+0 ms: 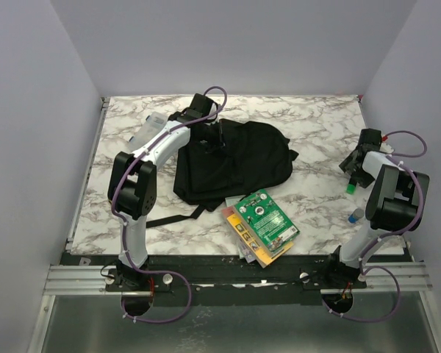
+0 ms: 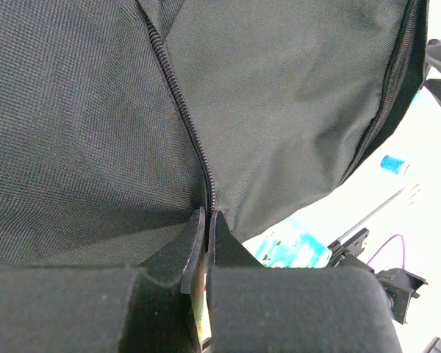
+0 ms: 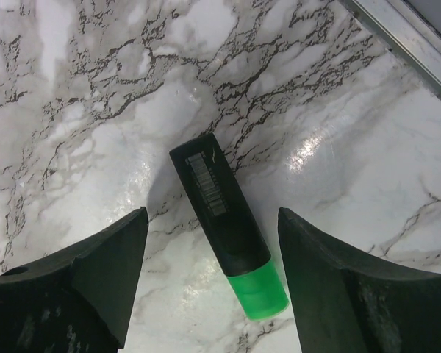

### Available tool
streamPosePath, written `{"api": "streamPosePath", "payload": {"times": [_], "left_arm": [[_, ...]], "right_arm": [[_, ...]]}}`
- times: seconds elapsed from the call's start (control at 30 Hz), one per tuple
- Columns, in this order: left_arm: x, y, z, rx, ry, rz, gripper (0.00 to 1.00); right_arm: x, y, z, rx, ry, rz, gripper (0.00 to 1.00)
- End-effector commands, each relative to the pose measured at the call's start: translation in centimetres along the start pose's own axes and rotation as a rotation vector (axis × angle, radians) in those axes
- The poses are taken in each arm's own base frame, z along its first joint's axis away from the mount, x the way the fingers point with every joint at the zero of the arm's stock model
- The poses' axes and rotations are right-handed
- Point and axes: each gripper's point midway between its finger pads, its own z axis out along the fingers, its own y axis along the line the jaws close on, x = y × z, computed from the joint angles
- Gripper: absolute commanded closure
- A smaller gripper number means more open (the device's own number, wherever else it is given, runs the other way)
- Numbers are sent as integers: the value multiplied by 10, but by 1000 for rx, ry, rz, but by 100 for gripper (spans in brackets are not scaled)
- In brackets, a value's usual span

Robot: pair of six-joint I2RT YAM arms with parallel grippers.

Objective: Pack the student bag
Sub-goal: Pick up the stationery from the center of the board.

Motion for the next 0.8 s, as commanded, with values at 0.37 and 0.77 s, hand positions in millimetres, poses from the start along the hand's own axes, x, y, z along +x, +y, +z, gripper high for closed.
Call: {"api": "streamPosePath", "payload": {"times": [0.37,0.77], "left_arm": [[3,-20,0,82,43,-4,100],[2,-22,-3,88,38,0,100]], "right_arm": [[15,8,19,-44,37,-39,43],[26,19,10,-134,67,-26,60]]}}
